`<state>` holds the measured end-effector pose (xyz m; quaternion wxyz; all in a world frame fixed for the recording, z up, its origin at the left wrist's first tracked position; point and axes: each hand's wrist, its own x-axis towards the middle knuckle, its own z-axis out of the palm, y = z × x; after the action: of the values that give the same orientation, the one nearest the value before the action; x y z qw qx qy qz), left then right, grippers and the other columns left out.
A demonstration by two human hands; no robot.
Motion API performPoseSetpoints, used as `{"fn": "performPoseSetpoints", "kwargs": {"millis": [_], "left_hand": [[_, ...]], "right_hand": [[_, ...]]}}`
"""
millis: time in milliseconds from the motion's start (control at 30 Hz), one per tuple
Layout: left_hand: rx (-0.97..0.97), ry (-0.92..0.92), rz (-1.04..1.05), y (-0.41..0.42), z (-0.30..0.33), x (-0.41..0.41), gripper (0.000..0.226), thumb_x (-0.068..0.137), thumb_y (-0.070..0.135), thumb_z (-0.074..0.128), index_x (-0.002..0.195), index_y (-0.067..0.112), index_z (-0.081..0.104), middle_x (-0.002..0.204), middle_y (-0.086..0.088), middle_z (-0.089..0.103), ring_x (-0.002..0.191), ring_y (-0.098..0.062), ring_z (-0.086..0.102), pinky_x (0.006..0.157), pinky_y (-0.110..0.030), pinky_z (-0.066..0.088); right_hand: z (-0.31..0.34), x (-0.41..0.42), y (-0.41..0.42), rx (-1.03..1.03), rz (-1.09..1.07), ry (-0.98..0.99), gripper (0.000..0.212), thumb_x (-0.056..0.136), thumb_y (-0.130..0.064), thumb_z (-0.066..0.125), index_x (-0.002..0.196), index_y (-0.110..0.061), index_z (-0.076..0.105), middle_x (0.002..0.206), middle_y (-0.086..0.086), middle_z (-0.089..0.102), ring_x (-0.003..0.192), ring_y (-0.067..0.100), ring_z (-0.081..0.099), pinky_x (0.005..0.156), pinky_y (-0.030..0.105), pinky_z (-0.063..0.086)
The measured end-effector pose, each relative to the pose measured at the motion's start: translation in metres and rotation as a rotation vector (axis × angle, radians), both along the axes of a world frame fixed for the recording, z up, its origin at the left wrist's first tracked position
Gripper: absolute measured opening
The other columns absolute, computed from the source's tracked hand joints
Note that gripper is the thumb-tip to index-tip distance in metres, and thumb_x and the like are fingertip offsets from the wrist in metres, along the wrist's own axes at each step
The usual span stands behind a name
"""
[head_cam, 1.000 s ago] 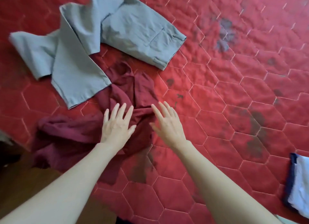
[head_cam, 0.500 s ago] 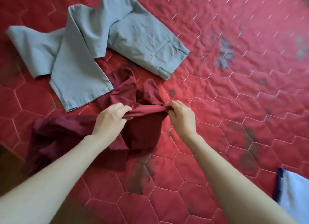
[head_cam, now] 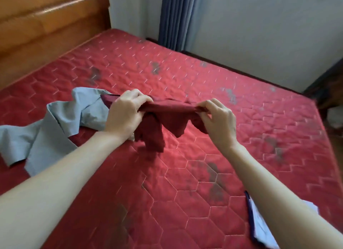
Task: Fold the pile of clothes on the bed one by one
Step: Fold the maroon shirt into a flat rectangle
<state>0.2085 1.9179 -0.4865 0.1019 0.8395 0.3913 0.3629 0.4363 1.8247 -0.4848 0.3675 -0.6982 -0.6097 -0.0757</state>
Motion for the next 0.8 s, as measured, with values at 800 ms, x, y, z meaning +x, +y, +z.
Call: {"fn": "performPoseSetpoints", "kwargs": {"millis": [800], "left_hand": [[-0.256, 0.617, -0.356, -0.280, -0.273, 0.005, 0.034, 0.078, 0.011, 0.071, 0.112, 0.005, 0.069, 0.118, -0.013, 0.066, 0.111, -0.029, 0.063, 0.098, -0.049, 0.047]], "right_hand": [[-0.269, -0.044, -0.306, -0.763, -0.113, 0.111, 0.048, 0.081, -0.020, 0.074, 0.123, 0.000, 0.062, 0.132, 0.025, 0.055, 0.124, 0.037, 0.054, 0.102, 0.044, 0.046]]}}
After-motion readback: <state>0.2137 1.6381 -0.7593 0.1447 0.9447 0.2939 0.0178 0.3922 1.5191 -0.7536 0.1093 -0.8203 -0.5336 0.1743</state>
